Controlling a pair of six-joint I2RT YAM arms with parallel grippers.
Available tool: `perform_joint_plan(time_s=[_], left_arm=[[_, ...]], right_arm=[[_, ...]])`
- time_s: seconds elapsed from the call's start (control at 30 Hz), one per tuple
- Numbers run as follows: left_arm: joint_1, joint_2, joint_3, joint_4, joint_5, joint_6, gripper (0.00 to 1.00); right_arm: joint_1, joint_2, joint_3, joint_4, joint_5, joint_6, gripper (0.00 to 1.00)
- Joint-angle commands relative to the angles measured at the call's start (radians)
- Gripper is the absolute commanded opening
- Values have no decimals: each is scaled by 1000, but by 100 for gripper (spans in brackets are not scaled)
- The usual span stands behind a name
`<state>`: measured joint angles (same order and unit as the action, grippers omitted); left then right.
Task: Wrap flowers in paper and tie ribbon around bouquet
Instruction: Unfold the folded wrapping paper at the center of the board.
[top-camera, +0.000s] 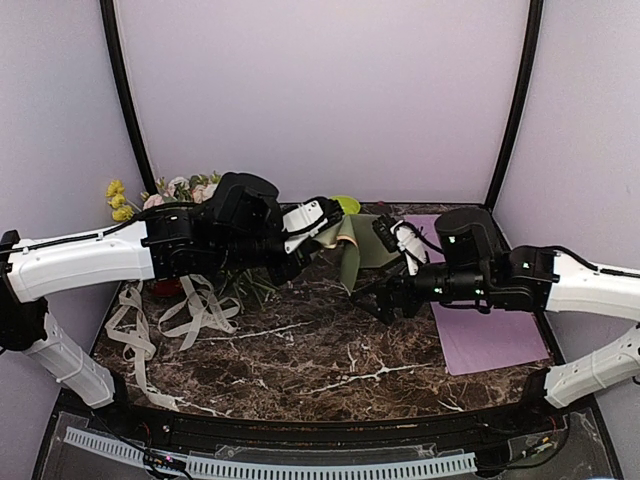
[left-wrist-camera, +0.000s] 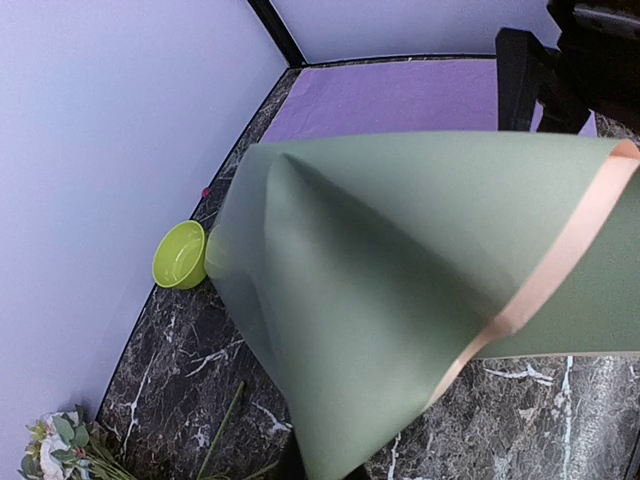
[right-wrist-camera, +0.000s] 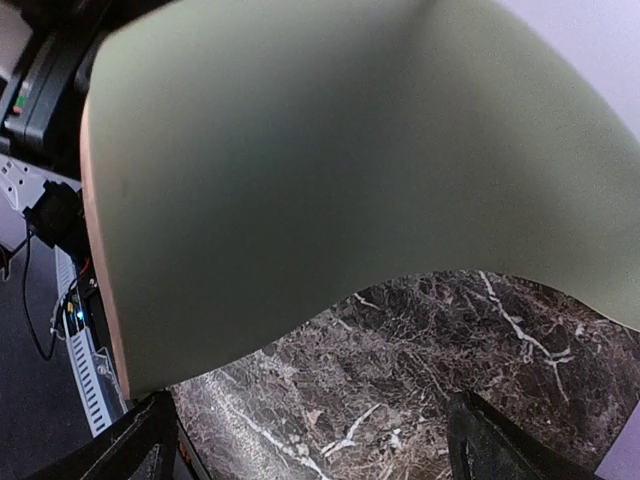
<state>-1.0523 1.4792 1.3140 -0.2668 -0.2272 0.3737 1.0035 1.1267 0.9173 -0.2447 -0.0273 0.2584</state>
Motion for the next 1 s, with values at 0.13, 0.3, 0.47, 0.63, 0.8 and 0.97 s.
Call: perform_joint_plan(time_s=[0.13,0.3,0.47,0.63,0.8,0.97], left_arm=[[-5,12,30,-22,-15,-10,0],[-5,20,33,-16,-7,-9,0],[-5,20,32,-24,3,-9,0],[-5,19,22,-30,-4,-6,0],[-5,18,17,-46,18,-11,0],[-5,-2,-5,-83,29,38,0]], right_arm=[[35,-43,51,-40,80,-61,94],[85,-45,87,-1,222,-54,92],[88,55,96,-63,345,-58,79],[87,68,97,-107,398,-46,69],[87,50,110,-167,475,-39,28],[81,23,221,-305,631,-119,1]])
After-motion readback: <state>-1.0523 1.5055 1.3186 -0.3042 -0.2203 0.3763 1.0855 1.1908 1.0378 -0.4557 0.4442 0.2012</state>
